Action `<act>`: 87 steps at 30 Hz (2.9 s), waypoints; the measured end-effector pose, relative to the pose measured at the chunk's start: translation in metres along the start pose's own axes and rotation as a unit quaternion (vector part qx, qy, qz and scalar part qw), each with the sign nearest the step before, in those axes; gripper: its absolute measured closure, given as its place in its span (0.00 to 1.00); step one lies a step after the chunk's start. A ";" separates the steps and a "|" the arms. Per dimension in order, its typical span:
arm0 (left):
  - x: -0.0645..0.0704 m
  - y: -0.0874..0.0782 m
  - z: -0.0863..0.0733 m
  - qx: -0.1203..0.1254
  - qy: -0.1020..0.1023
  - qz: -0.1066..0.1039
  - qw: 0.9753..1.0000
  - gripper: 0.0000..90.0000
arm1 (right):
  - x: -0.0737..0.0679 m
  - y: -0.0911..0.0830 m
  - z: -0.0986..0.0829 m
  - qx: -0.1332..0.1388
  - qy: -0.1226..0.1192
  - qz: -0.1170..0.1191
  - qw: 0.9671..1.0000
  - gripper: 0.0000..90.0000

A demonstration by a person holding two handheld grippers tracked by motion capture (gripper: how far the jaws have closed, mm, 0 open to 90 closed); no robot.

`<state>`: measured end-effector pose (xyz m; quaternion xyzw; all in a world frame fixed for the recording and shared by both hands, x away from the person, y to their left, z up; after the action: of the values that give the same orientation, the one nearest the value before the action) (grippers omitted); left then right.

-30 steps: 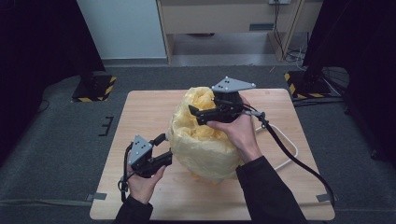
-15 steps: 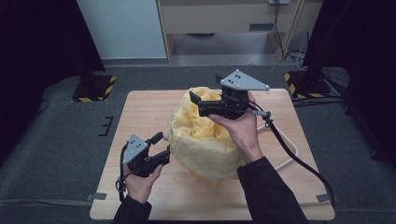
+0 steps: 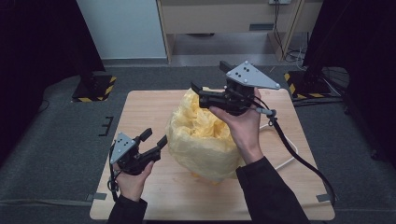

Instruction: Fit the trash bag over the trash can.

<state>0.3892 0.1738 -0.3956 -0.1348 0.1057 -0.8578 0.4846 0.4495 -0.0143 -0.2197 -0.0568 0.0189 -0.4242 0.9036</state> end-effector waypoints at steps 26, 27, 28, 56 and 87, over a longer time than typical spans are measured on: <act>-0.035 0.001 -0.019 -0.023 -0.020 0.047 0.998 0.36 | 0.063 -0.066 0.018 0.047 0.043 -0.076 0.995 0.11; -0.036 0.001 -0.021 -0.026 -0.021 0.048 0.998 0.35 | 0.067 -0.070 0.017 0.049 0.047 -0.083 0.994 0.11; -0.037 0.002 -0.024 -0.030 -0.021 0.049 0.998 0.35 | 0.071 -0.073 0.016 0.053 0.050 -0.087 0.994 0.12; -0.068 0.009 -0.093 -0.117 -0.012 0.087 0.989 0.25 | 0.143 -0.103 -0.110 -0.038 0.090 -0.141 0.985 0.17; -0.067 0.021 -0.111 -0.156 -0.008 0.075 0.985 0.24 | 0.189 -0.125 -0.280 -0.170 0.117 -0.179 0.962 0.14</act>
<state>0.4017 0.2261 -0.5154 -0.2069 0.2441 -0.7913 0.5210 0.4516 -0.2628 -0.4798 -0.1620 0.1857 -0.5730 0.7816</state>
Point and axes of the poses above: each handheld gripper's, and its own axes: y roughly forward along the jaws, z roughly out of its top, x roughly to its right, the point moved 9 cm from there along y, roughly forward along the jaws, and after that the axes turned 9 degrees about -x, right-handed, at the moved point
